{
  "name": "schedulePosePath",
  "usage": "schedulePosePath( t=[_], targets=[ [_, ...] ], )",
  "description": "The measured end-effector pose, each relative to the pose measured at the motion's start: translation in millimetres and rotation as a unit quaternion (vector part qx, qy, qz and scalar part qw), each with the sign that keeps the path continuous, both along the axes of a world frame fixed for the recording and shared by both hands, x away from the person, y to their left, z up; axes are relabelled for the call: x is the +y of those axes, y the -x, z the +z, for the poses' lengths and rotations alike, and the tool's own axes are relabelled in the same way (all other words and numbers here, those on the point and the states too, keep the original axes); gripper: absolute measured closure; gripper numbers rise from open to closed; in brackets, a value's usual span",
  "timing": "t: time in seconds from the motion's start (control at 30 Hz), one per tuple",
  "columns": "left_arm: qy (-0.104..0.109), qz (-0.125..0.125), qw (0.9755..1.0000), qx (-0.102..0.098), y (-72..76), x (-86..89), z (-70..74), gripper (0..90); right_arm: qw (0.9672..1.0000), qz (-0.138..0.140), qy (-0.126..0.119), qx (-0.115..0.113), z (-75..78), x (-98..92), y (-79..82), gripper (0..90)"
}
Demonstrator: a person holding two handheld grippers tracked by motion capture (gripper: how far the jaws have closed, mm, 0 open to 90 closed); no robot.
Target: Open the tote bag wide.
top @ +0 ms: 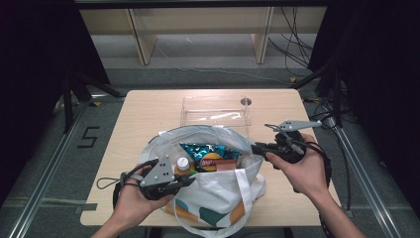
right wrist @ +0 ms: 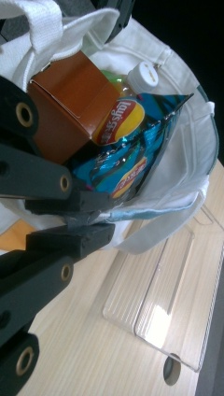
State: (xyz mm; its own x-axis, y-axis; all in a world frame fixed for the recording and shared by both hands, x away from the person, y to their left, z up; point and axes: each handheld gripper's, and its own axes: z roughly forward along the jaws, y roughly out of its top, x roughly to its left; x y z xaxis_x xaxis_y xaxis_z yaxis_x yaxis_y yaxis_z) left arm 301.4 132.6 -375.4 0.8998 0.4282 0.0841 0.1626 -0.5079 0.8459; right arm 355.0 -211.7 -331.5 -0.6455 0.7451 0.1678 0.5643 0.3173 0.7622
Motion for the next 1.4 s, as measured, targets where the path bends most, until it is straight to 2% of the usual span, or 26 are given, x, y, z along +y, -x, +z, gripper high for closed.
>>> schedulePosePath(
  t=[0.07,0.13,0.17,0.2,0.23,0.33,0.43,0.47,0.57,0.63,0.67,0.7,0.77,0.87,0.9,0.93,1.0,1.07,1.1,1.17,1.23,1.27,1.3,1.33,1.37,1.4],
  targets=[
    [0.003,0.001,1.0,0.008,2.0,-1.0,2.4,88.3,0.9999,0.004,0.01,-0.011,1.2,-0.8,-1.3,84.5],
    [0.003,-0.002,1.0,0.003,3.2,-1.0,6.0,88.4,1.0,0.002,0.001,-0.003,1.1,0.5,-0.5,84.6],
    [0.004,-0.005,1.0,0.0,3.9,-1.2,8.1,88.4,1.0,-0.005,0.004,-0.002,3.9,0.3,1.2,84.7],
    [0.004,-0.009,0.9999,-0.002,5.8,-1.8,12.2,88.4,0.9998,-0.02,-0.009,0.001,7.3,2.6,4.1,84.6],
    [0.01,-0.01,0.9999,0.003,8.0,-3.1,13.3,88.4,1.0,-0.002,0.005,-0.008,9.0,-1.7,4.6,84.6],
    [0.005,-0.019,0.9998,0.003,12.9,-6.1,15.7,88.4,0.9997,-0.005,0.015,-0.017,11.3,-3.6,10.5,84.6],
    [-0.011,-0.041,0.9991,0.001,19.6,-13.5,14.3,88.4,0.9995,-0.002,0.03,-0.013,10.0,-6.0,15.9,84.6],
    [-0.019,-0.047,0.9987,0.009,23.1,-18.8,9.8,88.3,0.9991,-0.003,0.043,-0.005,3.4,-8.0,20.3,84.6],
    [-0.026,-0.057,0.998,0.011,25.3,-24.4,2.7,88.4,0.999,-0.005,0.045,0.004,-3.3,-8.8,22.2,84.6],
    [-0.035,-0.064,0.9971,0.02,27.6,-28.7,-4.0,88.4,0.9978,0.0,0.066,0.007,-10.3,-11.5,21.2,84.6],
    [-0.043,-0.065,0.9968,0.02,27.9,-30.8,-9.0,88.4,0.9976,0.0,0.069,0.006,-15.5,-11.3,20.7,84.5],
    [-0.046,-0.064,0.9967,0.022,27.9,-32.0,-12.1,88.4,0.9972,-0.002,0.073,0.016,-19.5,-11.9,19.4,84.5],
    [-0.056,-0.062,0.9958,0.039,24.5,-36.0,-25.0,88.4,0.9962,-0.006,0.087,0.006,-34.6,-10.6,13.6,84.6],
    [-0.062,-0.06,0.995,0.05,22.6,-38.6,-33.7,88.4,0.9953,-0.013,0.094,0.018,-41.2,-9.0,11.1,84.6],
    [-0.071,-0.058,0.9943,0.055,20.7,-40.5,-41.7,88.4,0.9941,-0.022,0.097,0.045,-48.2,-6.4,10.3,84.6],
    [-0.071,-0.058,0.9943,0.055,20.7,-40.5,-41.7,88.4,0.9929,-0.014,0.109,0.045,-51.6,-7.1,8.5,84.6],
    [-0.075,-0.059,0.9933,0.066,19.1,-41.0,-49.0,88.4,0.9928,-0.016,0.111,0.041,-56.1,-6.2,7.7,84.6],
    [-0.071,-0.053,0.9934,0.073,18.5,-41.2,-54.7,88.4,0.9918,-0.015,0.114,0.057,-60.5,-6.0,6.7,84.5],
    [-0.073,-0.054,0.9927,0.079,18.3,-41.3,-57.3,88.3,0.9904,-0.009,0.128,0.052,-67.2,-6.3,5.3,84.4],
    [-0.073,-0.059,0.9924,0.081,18.1,-41.3,-58.4,88.2,0.99,-0.011,0.127,0.06,-69.2,-6.0,5.4,84.2],
    [-0.067,-0.057,0.9934,0.074,19.3,-40.1,-57.4,86.0,0.9897,-0.003,0.129,0.062,-73.8,-7.7,5.1,81.9],
    [-0.054,-0.057,0.9939,0.077,20.0,-39.2,-57.1,82.1,0.9904,-0.005,0.123,0.064,-73.6,-8.0,5.2,78.8],
    [-0.035,-0.064,0.9943,0.078,20.6,-35.7,-54.1,76.0,0.9926,-0.006,0.112,0.047,-76.1,-8.1,4.4,75.4],
    [-0.024,-0.061,0.9946,0.081,21.7,-33.2,-51.6,70.5,0.9923,-0.011,0.104,0.065,-71.3,-7.9,6.0,72.4],
    [-0.024,-0.061,0.9946,0.081,21.7,-33.2,-51.6,66.8,0.9943,-0.017,0.094,0.047,-71.5,-7.2,5.3,68.5],
    [-0.014,-0.057,0.9953,0.077,22.7,-29.8,-47.9,66.8,0.9943,-0.017,0.094,0.047,-71.5,-7.2,5.3,68.5]
  ],
)
